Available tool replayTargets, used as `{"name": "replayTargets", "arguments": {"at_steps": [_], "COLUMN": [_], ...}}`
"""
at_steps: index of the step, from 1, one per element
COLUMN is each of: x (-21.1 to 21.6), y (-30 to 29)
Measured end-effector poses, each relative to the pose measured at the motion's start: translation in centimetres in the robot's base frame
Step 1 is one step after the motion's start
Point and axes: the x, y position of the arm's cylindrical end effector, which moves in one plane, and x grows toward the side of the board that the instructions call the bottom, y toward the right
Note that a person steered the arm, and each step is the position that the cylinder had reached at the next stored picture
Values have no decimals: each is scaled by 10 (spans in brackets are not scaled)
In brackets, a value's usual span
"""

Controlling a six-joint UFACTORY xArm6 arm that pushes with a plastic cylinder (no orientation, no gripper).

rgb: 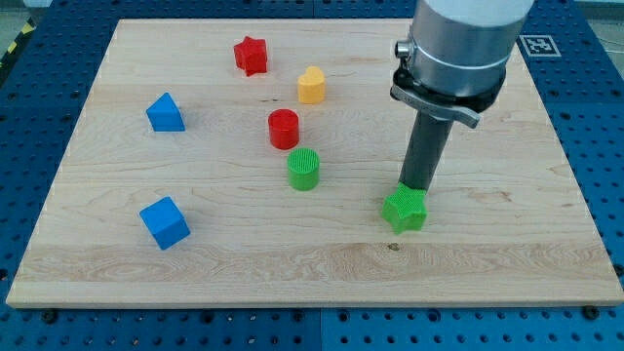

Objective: Move your hand away from the green star

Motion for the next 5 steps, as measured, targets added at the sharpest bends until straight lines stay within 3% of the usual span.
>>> {"name": "replayTargets", "arguments": {"at_steps": [3,4,5], "x": [30,-2,16], "y": [-13,5,74]}}
